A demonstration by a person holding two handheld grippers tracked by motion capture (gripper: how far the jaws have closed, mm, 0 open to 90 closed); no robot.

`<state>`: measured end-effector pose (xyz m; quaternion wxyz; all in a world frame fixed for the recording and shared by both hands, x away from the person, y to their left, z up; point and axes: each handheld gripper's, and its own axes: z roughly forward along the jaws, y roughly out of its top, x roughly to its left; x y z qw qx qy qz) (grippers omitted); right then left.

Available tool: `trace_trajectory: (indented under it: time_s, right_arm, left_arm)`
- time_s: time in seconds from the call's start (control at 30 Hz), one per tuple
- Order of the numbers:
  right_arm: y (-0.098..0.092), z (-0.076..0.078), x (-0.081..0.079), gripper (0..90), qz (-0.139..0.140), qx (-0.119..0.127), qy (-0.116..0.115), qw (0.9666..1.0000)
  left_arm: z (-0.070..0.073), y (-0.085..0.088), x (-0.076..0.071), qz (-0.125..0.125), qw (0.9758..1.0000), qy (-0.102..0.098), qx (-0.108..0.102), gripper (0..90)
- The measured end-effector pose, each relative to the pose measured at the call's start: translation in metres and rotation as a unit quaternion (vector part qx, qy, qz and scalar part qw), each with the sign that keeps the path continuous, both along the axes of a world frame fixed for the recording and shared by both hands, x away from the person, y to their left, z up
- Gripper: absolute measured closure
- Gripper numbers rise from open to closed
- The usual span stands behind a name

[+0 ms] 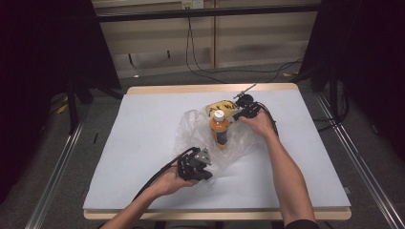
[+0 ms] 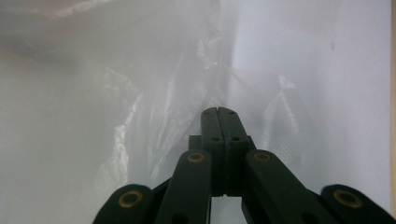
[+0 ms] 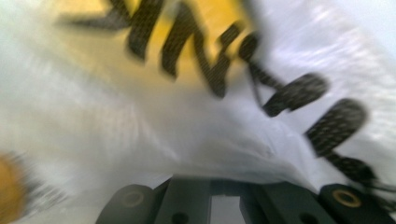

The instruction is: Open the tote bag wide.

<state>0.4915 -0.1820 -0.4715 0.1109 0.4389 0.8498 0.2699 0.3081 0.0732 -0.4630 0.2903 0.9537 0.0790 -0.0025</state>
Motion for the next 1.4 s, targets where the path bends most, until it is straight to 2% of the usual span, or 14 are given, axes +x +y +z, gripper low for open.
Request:
trace_trajectory:
  time_s: [0.1, 0.23, 0.33, 0.4, 0.43, 0.57, 0.73, 0.9, 0.97, 1.03, 1.17, 1.23, 1.33, 1.4]
  right_arm:
    - [-0.004, -0.002, 0.007, 90.0, -0.045, -0.007, -0.014, 0.9989]
    - [-0.008, -0.002, 0.010, 90.0, -0.069, -0.016, -0.019, 0.9973]
    - [-0.010, -0.002, 0.010, 90.0, -0.068, -0.013, -0.018, 0.9975]
    - [-0.009, -0.001, 0.007, 90.0, -0.052, 0.003, -0.015, 0.9985]
    - [-0.009, 0.002, -0.001, 90.0, -0.032, 0.032, -0.021, 0.9988]
    - [-0.008, 0.010, -0.016, 90.0, -0.005, 0.057, -0.035, 0.9977]
    - [-0.012, 0.035, -0.041, 90.0, 0.013, 0.101, -0.075, 0.9919]
    - [-0.019, 0.050, -0.075, 90.0, 0.040, 0.115, -0.089, 0.9886]
    - [-0.020, 0.051, -0.089, 90.0, 0.051, 0.106, -0.091, 0.9889]
    - [-0.020, 0.053, -0.101, 90.0, 0.062, 0.110, -0.093, 0.9876]
    - [-0.019, 0.057, -0.124, 90.0, 0.083, 0.124, -0.098, 0.9840]
    - [-0.017, 0.054, -0.134, 90.0, 0.093, 0.120, -0.092, 0.9842]
    - [-0.012, 0.052, -0.147, 90.0, 0.110, 0.137, -0.086, 0.9807]
    - [-0.003, 0.050, -0.151, 90.0, 0.122, 0.135, -0.083, 0.9798]
  left_arm:
    - [0.001, 0.001, -0.004, -0.010, 0.9999, 0.000, 0.004, 90.0]
    - [0.000, 0.005, -0.008, -0.010, 0.9999, 0.007, -0.003, 90.0]
    - [0.000, 0.006, -0.005, -0.007, 0.9998, 0.019, -0.009, 90.0]
    - [0.001, 0.006, -0.004, -0.007, 0.9998, 0.013, -0.010, 90.0]
    - [0.003, 0.007, -0.003, -0.008, 0.9996, 0.020, -0.020, 90.0]
    - [0.018, 0.012, 0.000, 0.005, 0.9980, 0.012, -0.062, 90.0]
    - [0.039, 0.019, 0.002, 0.015, 0.9958, -0.002, -0.091, 90.0]
    - [0.057, 0.023, 0.004, 0.026, 0.9920, -0.016, -0.122, 90.0]
    - [0.066, 0.022, 0.006, 0.027, 0.9916, -0.024, -0.124, 90.0]
    - [0.073, 0.021, 0.008, 0.031, 0.9886, -0.025, -0.145, 90.0]
    - [0.088, 0.018, 0.016, 0.034, 0.9860, -0.038, -0.159, 90.0]
    - [0.092, 0.016, 0.021, 0.035, 0.9869, -0.047, -0.150, 90.0]
    - [0.098, 0.017, 0.036, 0.056, 0.9826, -0.038, -0.173, 90.0]
    - [0.099, 0.014, 0.042, 0.073, 0.9821, -0.050, -0.166, 90.0]
